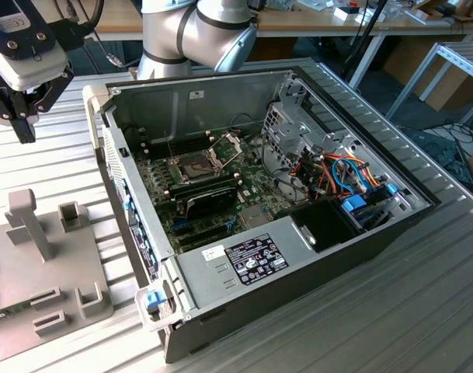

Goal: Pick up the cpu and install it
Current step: 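Reach for the cpu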

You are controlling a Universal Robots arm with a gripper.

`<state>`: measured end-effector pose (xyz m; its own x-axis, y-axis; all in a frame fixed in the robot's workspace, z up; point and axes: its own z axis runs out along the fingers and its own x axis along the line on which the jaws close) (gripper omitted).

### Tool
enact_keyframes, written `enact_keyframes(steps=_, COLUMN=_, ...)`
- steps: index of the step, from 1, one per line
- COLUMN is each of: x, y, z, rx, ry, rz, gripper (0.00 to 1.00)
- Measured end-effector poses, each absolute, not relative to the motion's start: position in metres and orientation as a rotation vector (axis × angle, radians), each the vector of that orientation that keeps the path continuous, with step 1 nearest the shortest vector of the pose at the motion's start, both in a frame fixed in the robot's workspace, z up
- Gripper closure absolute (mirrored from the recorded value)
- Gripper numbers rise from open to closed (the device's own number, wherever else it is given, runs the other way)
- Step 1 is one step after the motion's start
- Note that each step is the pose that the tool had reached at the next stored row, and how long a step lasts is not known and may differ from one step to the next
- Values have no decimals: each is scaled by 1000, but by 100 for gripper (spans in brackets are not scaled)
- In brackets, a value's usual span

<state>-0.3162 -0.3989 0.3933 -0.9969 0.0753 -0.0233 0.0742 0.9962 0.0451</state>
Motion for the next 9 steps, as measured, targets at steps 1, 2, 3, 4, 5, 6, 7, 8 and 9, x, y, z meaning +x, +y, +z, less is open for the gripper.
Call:
enact_keyframes(steps=1, x=-316, y=-399, z=393, rx=117, ry=3114, rz=69, gripper=89)
enact_keyframes(steps=2, x=-317, y=-399, z=393, rx=117, ry=3114, rz=69, gripper=89)
enact_keyframes(steps=3, x=-317, y=-399, z=393, rx=117, ry=3114, rz=69, gripper=89)
enact_keyframes(steps=4, x=-317, y=-399, z=393, rx=117, ry=3114, rz=69, gripper=89)
enact_keyframes(steps=5, x=-317, y=-399, z=393, rx=117, ry=3114, rz=69, gripper=89)
enact_keyframes(steps=6, x=-317, y=-399, z=393, rx=117, ry=3114, rz=69, gripper=89)
enact_keyframes(steps=7, x=-318, y=-399, z=393, rx=116, ry=3114, rz=69, gripper=89)
enact_keyframes(steps=8, x=-318, y=-399, z=393, rx=117, ry=3114, rz=69, gripper=89)
enact_keyframes(steps=9, x=-318, y=-399, z=393, rx=117, ry=3114, rz=69, gripper=89)
